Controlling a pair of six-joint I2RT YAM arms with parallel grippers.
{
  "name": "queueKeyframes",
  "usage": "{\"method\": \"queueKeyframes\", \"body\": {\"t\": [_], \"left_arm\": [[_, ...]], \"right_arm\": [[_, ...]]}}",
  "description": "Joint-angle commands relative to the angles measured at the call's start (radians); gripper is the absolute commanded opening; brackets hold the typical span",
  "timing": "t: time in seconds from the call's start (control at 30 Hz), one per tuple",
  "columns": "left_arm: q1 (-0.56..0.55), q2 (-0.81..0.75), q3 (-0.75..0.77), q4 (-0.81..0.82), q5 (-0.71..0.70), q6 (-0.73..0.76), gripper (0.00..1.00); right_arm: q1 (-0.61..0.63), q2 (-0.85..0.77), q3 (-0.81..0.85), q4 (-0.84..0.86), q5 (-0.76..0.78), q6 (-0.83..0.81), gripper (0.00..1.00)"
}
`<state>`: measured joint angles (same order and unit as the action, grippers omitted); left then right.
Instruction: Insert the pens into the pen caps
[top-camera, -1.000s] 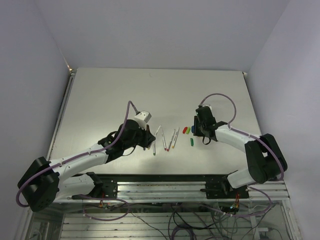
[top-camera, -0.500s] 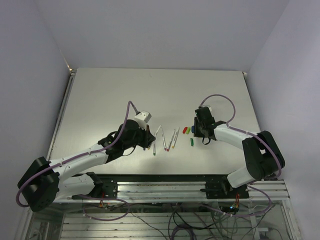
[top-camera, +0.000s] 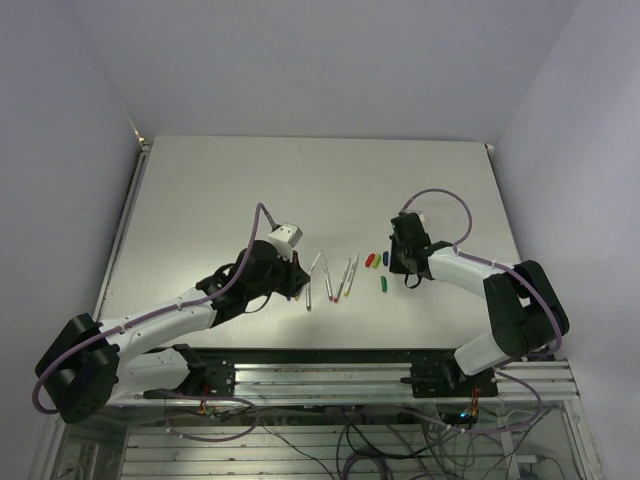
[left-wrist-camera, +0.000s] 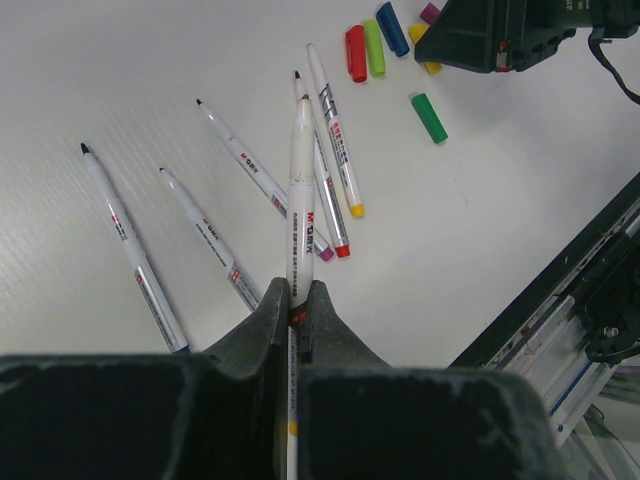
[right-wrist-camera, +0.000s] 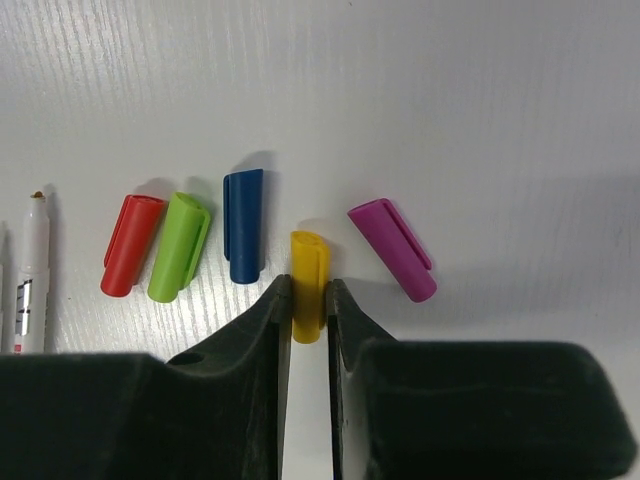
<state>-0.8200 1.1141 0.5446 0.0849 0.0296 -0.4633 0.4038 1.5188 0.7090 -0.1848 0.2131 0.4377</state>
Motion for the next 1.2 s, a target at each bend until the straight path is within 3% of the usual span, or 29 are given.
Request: {"method": "queueKeyframes", "body": {"t": [0.0, 0.27, 0.53, 0.73, 0.93, 1.17], "left_arm": [[-0.001, -0.001, -0.011, 0.027, -0.011, 0.006, 0.07], [-0.001, 0.011, -0.03, 0.09, -0.018, -0.005, 0.07], [-0.002, 0.015, -0.084, 0.336, 0.053, -0.019, 0.07], [-0.002, 0.086, -0.111, 0.602, 0.134, -0.085, 0.07], [-0.004, 0.22, -0.122, 0.85, 0.187, -0.181, 0.07], [-0.031, 0.277, -0.063, 0.837, 0.158, -0.194, 0.07]], "right_arm": [[-0.008, 0.025, 0.0, -0.018, -0.016, 0.012, 0.0], [-0.008, -0.131, -0.031, 0.061, -0.057, -0.003, 0.0], [-0.008, -0.4, -0.126, 0.226, -0.111, 0.01, 0.0], [-0.008, -0.556, -0.289, 0.533, -0.224, 0.147, 0.0], [-0.005, -0.556, -0.411, 0.902, -0.292, 0.267, 0.0], [-0.005, -0.487, -0.422, 1.146, -0.357, 0.344, 0.0]]}}
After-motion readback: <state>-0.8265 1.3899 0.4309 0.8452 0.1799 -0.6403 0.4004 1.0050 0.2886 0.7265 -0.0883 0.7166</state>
